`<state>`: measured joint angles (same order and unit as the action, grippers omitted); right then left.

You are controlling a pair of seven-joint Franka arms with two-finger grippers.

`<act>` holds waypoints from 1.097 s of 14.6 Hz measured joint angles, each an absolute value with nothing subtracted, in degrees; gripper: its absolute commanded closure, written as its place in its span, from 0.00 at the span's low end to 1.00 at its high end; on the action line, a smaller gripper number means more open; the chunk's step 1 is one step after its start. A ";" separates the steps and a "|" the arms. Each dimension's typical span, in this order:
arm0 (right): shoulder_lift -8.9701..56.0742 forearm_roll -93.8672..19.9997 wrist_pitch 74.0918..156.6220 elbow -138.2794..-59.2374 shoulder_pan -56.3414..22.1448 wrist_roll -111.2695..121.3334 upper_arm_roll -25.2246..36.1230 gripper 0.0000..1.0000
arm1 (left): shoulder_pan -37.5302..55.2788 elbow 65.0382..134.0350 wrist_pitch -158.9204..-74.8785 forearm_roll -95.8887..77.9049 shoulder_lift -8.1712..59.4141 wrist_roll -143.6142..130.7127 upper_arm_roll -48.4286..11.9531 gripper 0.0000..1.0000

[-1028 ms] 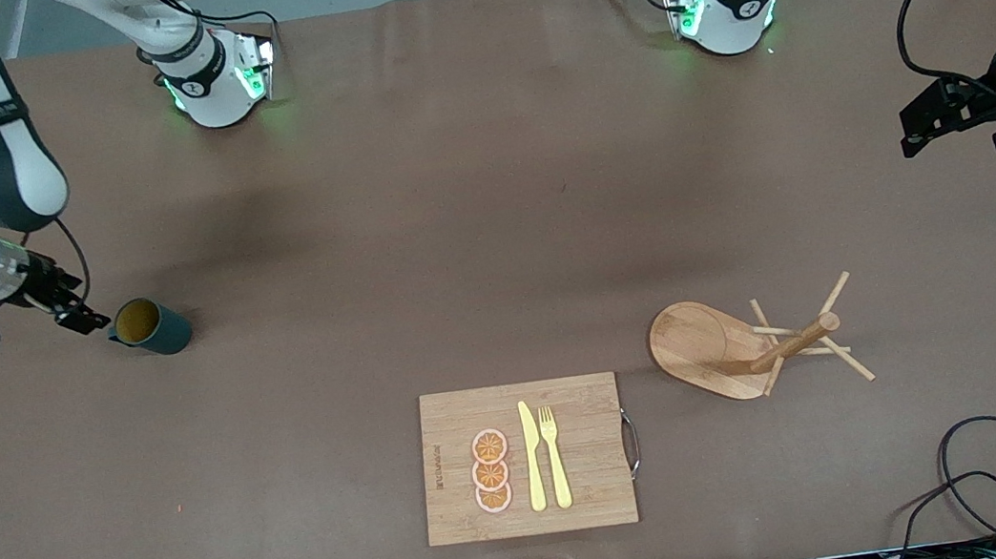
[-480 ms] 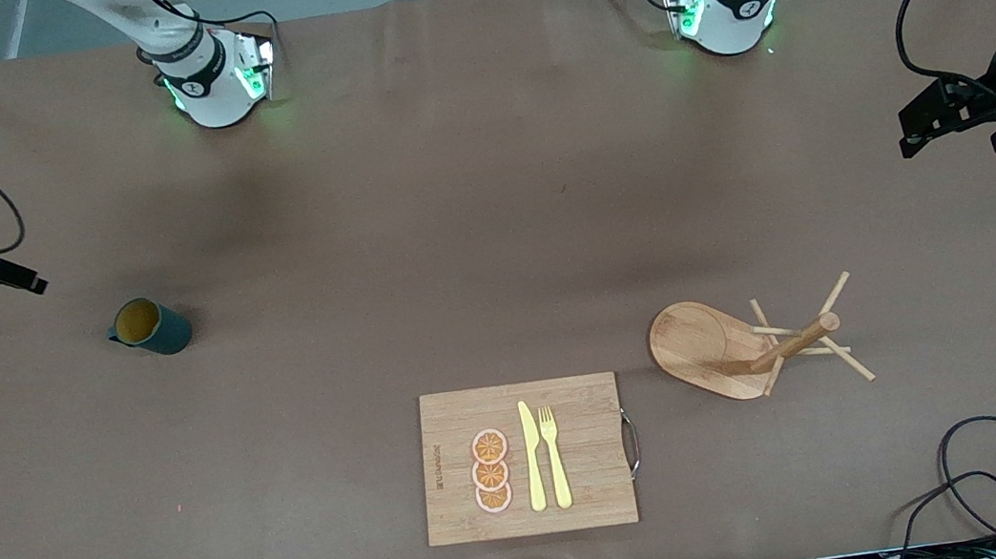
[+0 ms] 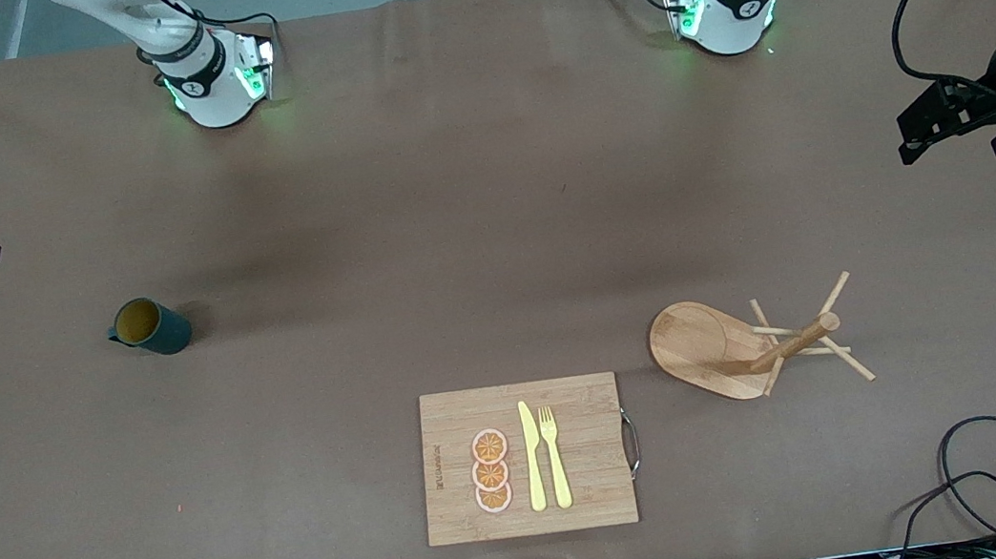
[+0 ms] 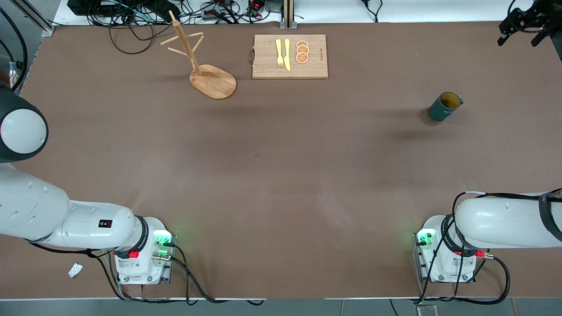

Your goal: Transfer cup from left to right arm and place

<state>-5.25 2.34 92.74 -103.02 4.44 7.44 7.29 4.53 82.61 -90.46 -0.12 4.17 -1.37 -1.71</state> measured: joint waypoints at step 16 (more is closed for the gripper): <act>5.34 0.16 79.37 -81.97 1.25 5.20 7.39 0.00 | 4.04 82.56 -90.47 -0.12 4.27 -1.41 -1.51 0.00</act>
